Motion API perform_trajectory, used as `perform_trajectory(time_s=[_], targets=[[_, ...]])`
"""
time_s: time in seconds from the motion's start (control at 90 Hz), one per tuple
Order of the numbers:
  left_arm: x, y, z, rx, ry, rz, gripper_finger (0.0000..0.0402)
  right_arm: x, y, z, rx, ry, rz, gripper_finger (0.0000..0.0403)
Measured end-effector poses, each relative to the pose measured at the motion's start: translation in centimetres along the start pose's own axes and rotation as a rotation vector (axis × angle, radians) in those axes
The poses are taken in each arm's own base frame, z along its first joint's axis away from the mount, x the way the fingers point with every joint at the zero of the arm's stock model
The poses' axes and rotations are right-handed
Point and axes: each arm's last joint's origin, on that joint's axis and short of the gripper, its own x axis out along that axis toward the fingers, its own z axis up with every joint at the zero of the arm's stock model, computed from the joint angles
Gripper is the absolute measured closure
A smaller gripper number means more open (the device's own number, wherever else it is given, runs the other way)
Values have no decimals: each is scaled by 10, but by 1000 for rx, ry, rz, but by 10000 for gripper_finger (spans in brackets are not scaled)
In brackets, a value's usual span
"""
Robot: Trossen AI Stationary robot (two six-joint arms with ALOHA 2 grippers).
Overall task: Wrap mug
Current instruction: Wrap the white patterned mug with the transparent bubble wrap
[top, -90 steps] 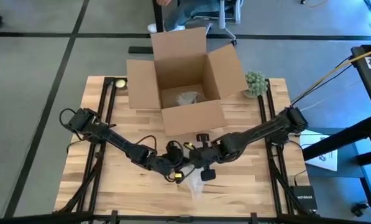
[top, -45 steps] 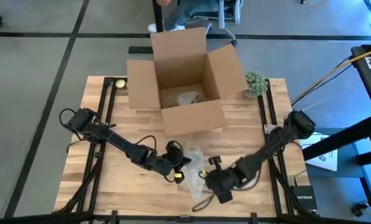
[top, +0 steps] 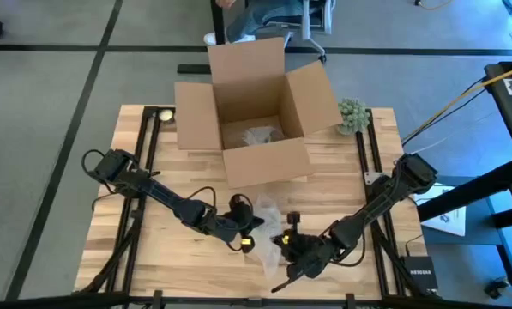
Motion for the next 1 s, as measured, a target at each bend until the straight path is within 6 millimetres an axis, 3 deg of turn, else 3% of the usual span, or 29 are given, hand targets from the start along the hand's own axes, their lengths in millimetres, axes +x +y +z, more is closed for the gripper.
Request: perform_trajectory(time_s=[0.189, 0.367, 0.689, 0.833, 1.0], targets=[[0, 0, 0, 0, 0, 0, 401, 3, -8, 12, -9, -9, -42, 402], [0, -1, 0, 2, 1, -1, 402, 12, -32, 35, -23, 42, -60, 402], [-1, -1, 0, 0, 1, -2, 402, 56, -86, 4, 126, 300, 162, 402], [-8, -3, 3, 41, 10, -14, 402, 67, -94, 2, 137, 269, 299, 402], [-34, -9, 14, 48, 7, -50, 402, 71, -90, 2, 131, 244, 311, 402]])
